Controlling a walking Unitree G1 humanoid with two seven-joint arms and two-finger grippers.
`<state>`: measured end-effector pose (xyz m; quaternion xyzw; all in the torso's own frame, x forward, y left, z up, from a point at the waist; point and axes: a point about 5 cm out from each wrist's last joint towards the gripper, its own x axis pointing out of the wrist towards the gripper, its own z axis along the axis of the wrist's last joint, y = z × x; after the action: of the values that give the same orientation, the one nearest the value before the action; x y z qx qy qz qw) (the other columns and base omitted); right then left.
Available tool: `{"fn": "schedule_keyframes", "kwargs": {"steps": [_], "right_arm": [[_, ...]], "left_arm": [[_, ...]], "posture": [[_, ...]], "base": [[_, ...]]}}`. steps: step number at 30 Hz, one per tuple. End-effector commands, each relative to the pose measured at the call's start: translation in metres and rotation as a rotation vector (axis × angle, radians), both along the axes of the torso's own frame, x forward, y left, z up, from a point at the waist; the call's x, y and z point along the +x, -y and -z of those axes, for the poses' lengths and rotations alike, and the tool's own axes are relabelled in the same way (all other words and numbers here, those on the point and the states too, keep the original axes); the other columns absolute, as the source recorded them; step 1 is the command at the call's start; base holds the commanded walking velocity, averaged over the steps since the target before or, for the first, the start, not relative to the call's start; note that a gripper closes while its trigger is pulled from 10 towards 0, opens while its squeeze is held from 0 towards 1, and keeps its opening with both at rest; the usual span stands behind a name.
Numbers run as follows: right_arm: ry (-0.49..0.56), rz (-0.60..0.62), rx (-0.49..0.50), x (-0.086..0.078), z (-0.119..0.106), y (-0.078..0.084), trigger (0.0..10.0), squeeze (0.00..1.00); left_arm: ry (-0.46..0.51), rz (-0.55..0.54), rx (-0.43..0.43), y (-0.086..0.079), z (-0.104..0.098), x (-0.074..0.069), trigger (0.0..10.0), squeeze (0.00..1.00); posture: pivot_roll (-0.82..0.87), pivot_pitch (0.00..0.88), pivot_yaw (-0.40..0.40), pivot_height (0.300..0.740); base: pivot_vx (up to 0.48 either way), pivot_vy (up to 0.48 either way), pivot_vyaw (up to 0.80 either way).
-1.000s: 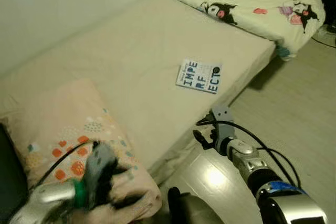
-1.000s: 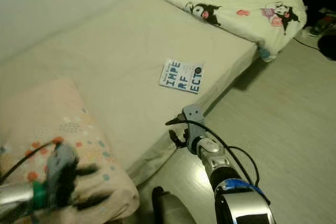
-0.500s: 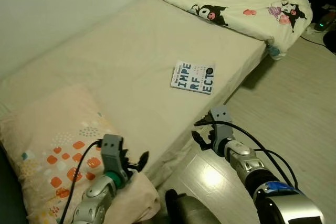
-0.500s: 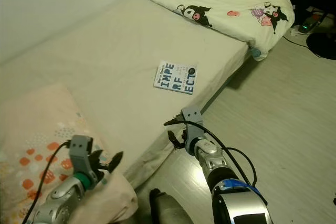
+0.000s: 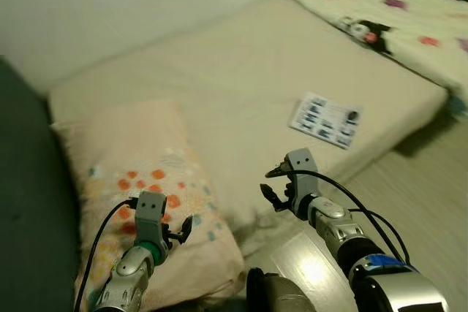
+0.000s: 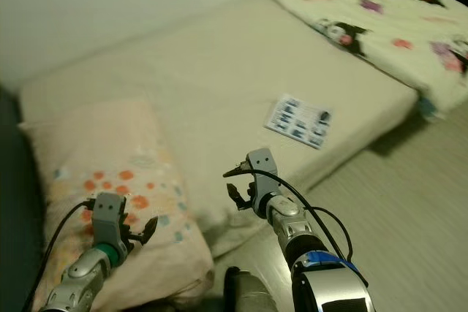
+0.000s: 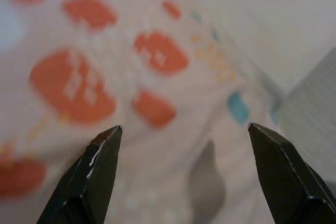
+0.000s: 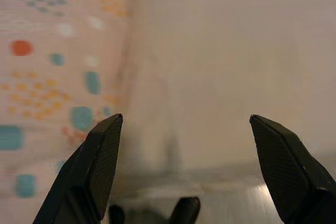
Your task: Clean up the room
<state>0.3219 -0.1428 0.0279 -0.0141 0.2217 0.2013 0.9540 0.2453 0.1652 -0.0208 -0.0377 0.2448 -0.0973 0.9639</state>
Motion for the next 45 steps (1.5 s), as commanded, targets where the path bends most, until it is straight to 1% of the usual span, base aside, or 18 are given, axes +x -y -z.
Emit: {"fn": "schedule_keyframes", "kwargs": {"steps": [1,5,7,9,11,13,16,18,20,22,23,24,26,29,36,41,45], "right_arm": [[-0.034,-0.003,0.002,-0.008,0.009,0.001,10.0,0.00],[-0.036,-0.043,0.003,-0.009,0.009,0.000,10.0,0.00],[-0.036,-0.043,0.003,-0.009,0.009,0.000,10.0,0.00],[-0.044,-0.086,0.005,-0.011,0.010,0.002,10.0,0.00],[-0.048,-0.098,0.006,-0.011,0.010,0.004,10.0,0.00],[-0.048,-0.098,0.006,-0.011,0.010,0.004,10.0,0.00],[-0.071,-0.089,0.018,-0.015,0.013,0.011,10.0,0.00],[-0.081,-0.056,0.003,-0.016,0.016,0.013,10.0,0.00],[-0.108,-0.014,-0.012,-0.018,0.020,0.015,10.0,0.00],[-0.118,-0.007,-0.018,-0.019,0.022,0.016,10.0,0.00],[-0.118,-0.007,-0.018,-0.019,0.022,0.016,10.0,0.00],[-0.119,-0.012,-0.023,-0.020,0.023,0.014,10.0,0.00],[-0.114,-0.016,-0.003,-0.020,0.022,0.012,10.0,0.00],[-0.113,-0.016,0.001,-0.020,0.022,0.012,10.0,0.00],[-0.113,-0.015,0.015,-0.020,0.022,0.009,10.0,0.00],[-0.117,-0.015,0.014,-0.021,0.024,0.007,10.0,0.00],[-0.123,-0.015,0.012,-0.022,0.026,0.004,10.0,0.00]], "left_arm": [[-0.012,0.009,0.000,0.000,0.004,-0.004,10.0,0.00],[-0.016,0.020,-0.001,0.005,0.006,-0.004,10.0,0.00],[-0.016,0.020,-0.001,0.005,0.006,-0.004,10.0,0.00],[-0.015,0.023,-0.001,0.006,0.007,-0.003,10.0,0.00],[-0.014,0.031,0.005,0.006,0.008,-0.002,10.0,0.00],[-0.014,0.031,0.005,0.006,0.008,-0.002,10.0,0.00],[-0.021,0.086,0.027,0.012,0.010,-0.002,10.0,0.00],[-0.039,0.072,0.014,0.012,0.012,-0.002,10.0,0.00],[-0.057,0.062,0.011,0.012,0.013,-0.002,10.0,0.00],[-0.058,0.063,0.012,0.011,0.014,-0.002,10.0,0.00],[-0.058,0.063,0.012,0.011,0.014,-0.002,10.0,0.00],[-0.045,0.113,0.053,0.010,0.014,-0.004,10.0,0.00],[-0.021,0.105,0.048,0.007,0.012,-0.004,10.0,0.00],[-0.026,0.115,0.050,0.008,0.013,-0.005,10.0,0.00],[-0.047,0.154,0.038,0.016,0.017,-0.007,10.0,0.00],[-0.053,0.154,0.038,0.016,0.018,-0.008,10.0,0.00],[-0.061,0.147,0.038,0.012,0.019,-0.008,10.0,0.00]], "posture": [[-0.12,0.053,0.099,0.695],[-0.13,0.040,0.095,0.695],[-0.13,0.040,0.095,0.695],[-0.13,0.036,0.094,0.695],[-0.13,0.037,0.094,0.695],[-0.13,0.037,0.094,0.695],[-0.14,0.040,0.096,0.695],[-0.14,0.042,0.096,0.695],[-0.14,0.044,0.095,0.695],[-0.14,0.044,0.095,0.695],[-0.14,0.044,0.095,0.695],[-0.14,0.044,0.095,0.695],[-0.14,0.046,0.095,0.695],[-0.14,0.047,0.095,0.695],[-0.14,0.045,0.094,0.695],[-0.14,0.041,0.093,0.695],[-0.13,0.040,0.091,0.695]], "base": [[0.000,0.000,0.79],[0.000,0.000,0.80],[0.000,0.000,0.79],[0.000,0.000,0.79],[0.000,0.000,0.79],[0.000,0.000,0.79],[0.000,0.000,0.79],[0.000,0.000,0.79],[-0.133,0.000,0.00],[-0.317,0.000,0.00],[-0.368,0.000,0.00],[0.000,0.000,0.00],[0.000,0.000,0.00],[0.000,0.000,0.00],[0.000,-0.409,0.00],[0.000,-0.480,0.00],[0.000,-0.480,0.00]]}}
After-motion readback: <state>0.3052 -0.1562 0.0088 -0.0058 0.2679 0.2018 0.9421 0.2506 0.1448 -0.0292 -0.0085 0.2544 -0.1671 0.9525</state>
